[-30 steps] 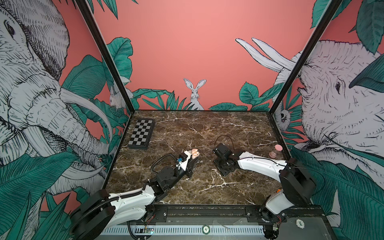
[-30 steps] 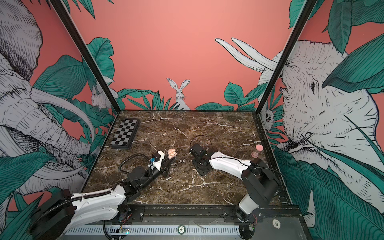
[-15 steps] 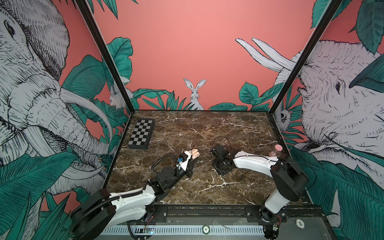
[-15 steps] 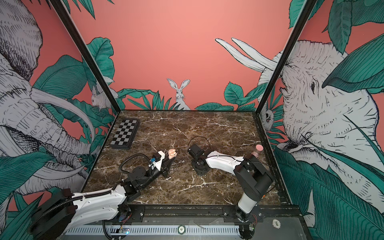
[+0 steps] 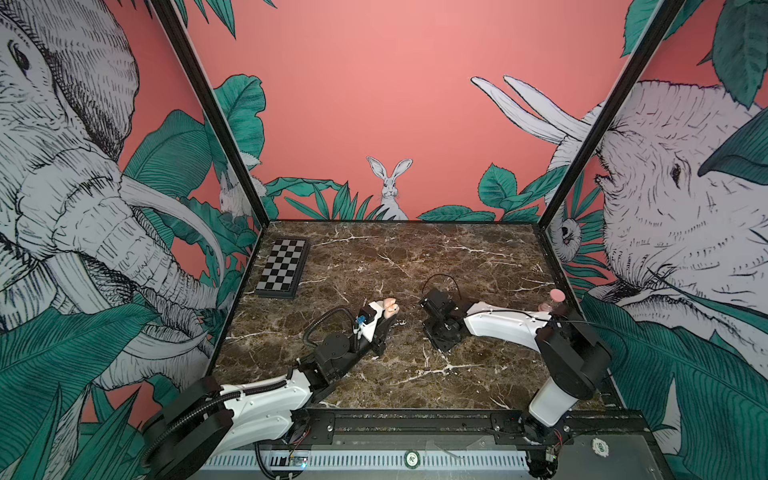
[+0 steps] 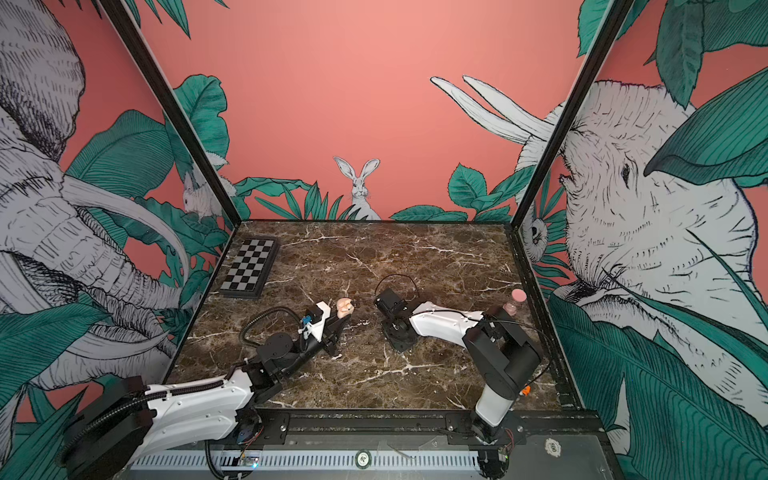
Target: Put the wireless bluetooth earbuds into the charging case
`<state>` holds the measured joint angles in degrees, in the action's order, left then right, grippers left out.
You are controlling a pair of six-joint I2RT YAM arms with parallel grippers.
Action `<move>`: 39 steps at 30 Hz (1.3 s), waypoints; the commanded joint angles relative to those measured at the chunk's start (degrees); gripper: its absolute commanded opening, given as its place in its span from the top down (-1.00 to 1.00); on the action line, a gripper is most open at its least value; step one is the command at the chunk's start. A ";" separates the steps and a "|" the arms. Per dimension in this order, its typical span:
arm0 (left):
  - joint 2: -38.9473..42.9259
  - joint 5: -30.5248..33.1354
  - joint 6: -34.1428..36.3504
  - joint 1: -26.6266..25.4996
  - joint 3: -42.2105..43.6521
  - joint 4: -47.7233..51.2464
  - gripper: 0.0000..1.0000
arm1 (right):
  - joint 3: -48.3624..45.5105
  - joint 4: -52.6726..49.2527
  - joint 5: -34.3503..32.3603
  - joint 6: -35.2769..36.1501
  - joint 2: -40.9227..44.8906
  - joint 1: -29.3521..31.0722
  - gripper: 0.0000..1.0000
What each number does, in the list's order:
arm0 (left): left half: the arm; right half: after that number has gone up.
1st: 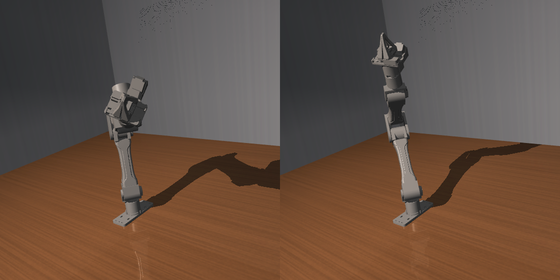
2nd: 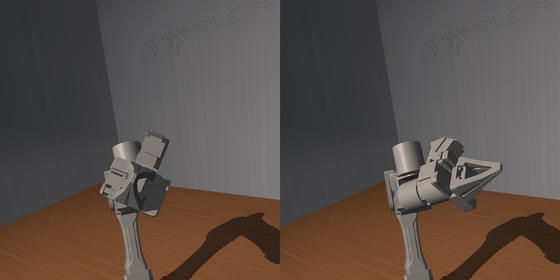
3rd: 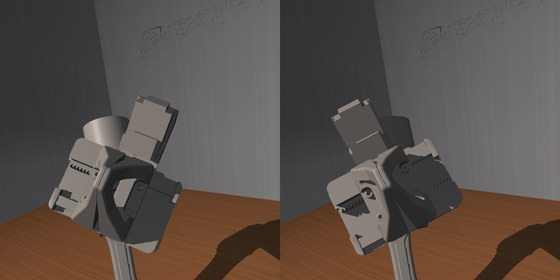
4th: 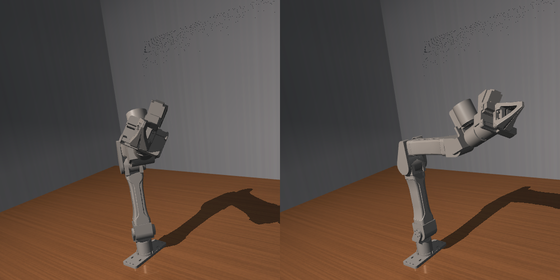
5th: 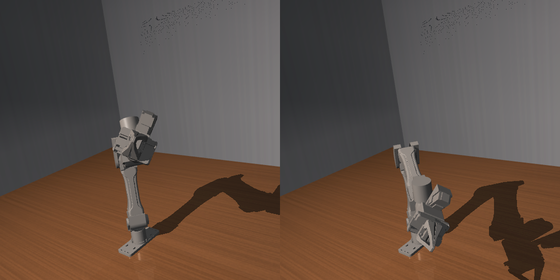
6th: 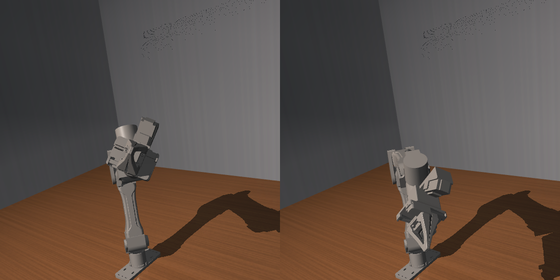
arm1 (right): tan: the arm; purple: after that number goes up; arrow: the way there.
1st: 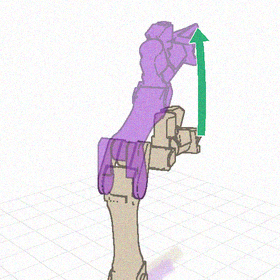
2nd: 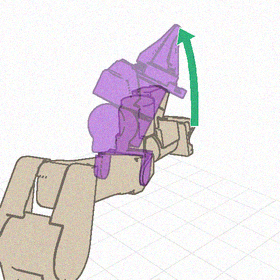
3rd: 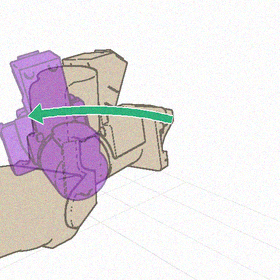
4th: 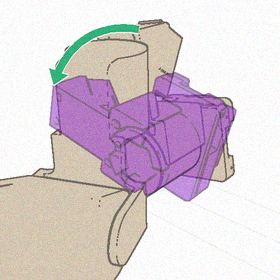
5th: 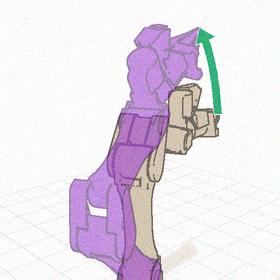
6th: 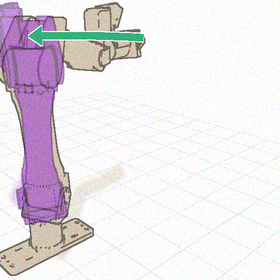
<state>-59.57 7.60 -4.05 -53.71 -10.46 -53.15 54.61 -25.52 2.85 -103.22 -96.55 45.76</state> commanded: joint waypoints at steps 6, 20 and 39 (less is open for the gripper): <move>0.89 0.75 -0.08 -0.25 0.08 -0.91 1.00 | -1.33 0.55 0.83 3.66 -0.89 -0.13 0.71; 1.50 1.04 -0.10 -0.25 0.09 -0.27 1.00 | 4.22 -5.10 8.32 30.36 -4.11 -2.86 0.76; 0.60 0.84 -0.58 -0.25 -0.40 -0.21 1.00 | 4.10 -5.93 7.57 54.35 1.94 -3.36 0.64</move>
<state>-59.13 8.19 -4.08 -53.71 -10.44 -53.06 59.13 -31.79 8.86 -52.69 -95.85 42.70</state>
